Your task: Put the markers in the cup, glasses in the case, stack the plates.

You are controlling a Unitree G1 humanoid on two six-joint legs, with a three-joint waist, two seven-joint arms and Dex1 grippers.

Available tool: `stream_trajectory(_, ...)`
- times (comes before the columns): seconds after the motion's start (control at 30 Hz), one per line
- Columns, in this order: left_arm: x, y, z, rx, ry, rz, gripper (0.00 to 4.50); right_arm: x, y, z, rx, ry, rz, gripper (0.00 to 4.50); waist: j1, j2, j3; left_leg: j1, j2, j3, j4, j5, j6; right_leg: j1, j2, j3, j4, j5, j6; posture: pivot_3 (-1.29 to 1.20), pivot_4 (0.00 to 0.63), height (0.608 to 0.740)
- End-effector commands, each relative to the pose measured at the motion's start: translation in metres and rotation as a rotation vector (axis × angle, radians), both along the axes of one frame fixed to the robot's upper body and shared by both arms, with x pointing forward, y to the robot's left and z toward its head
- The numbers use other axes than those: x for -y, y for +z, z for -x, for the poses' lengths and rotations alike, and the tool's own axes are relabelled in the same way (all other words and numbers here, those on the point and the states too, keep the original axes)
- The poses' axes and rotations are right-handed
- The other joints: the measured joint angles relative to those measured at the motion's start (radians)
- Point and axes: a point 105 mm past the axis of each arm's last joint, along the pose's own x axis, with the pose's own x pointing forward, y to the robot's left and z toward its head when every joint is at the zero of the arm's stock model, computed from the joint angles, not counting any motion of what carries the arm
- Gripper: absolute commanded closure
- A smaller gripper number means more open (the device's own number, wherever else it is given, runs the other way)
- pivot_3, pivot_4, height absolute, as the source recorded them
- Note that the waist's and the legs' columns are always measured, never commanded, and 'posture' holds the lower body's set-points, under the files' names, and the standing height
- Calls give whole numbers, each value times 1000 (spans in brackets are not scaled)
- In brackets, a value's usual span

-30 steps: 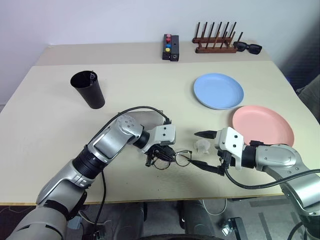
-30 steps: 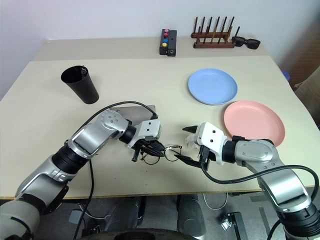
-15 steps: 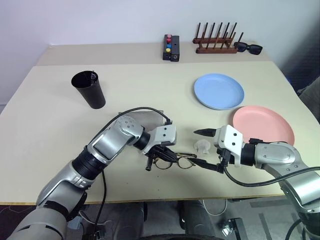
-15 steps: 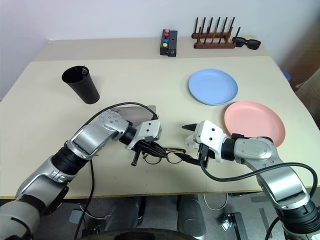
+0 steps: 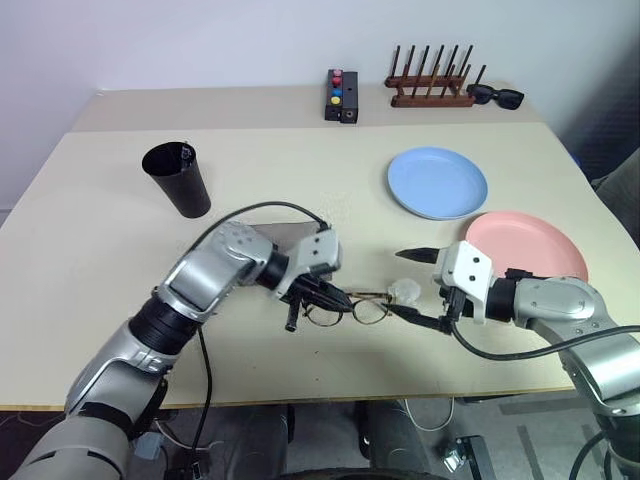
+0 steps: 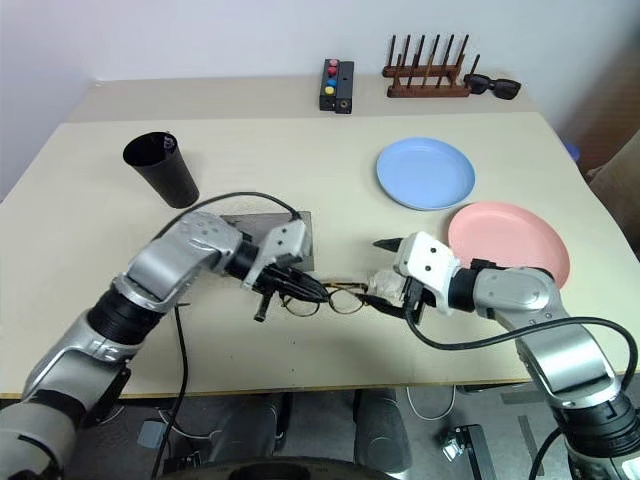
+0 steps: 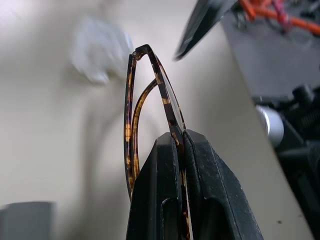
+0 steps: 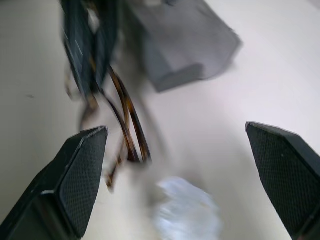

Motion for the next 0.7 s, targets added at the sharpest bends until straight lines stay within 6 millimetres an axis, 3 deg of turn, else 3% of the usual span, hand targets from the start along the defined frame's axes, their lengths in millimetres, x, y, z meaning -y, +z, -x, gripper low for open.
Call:
stream_trajectory(0.03,-10,37,-1,72,-6,87,4416,12,20,-8,94,-42,11,0,0,0,0,0,0,0,0,0,0,0,0,0,0,0,0,0,150,739)
stream_trajectory(0.17,-38,47,-17,170,79,64,4416,15,19,-6,75,-32,17,0,-2,0,0,0,0,0,-1,0,0,0,0,0,-1,0,0,0,150,739)
stream_trajectory(0.27,-65,58,-40,250,192,42,4416,4,13,0,37,15,-5,0,-3,0,0,0,0,0,-1,0,0,0,0,0,-1,0,0,0,150,739)
stream_trajectory(0.4,-87,56,-60,314,270,-14,4416,-16,9,5,16,77,-43,0,0,0,0,0,0,0,-1,0,0,0,0,0,-2,0,0,0,150,739)
stream_trajectory(0.57,-96,35,-67,305,276,-76,4416,-37,5,9,-2,139,-85,0,0,0,0,-1,0,0,-1,0,0,1,0,0,-5,3,1,0,150,739)
stream_trajectory(0.7,-94,19,-68,293,255,-118,4416,-42,3,10,-7,151,-94,0,1,0,0,-1,-1,0,-1,0,1,1,0,0,-6,4,-1,0,150,739)
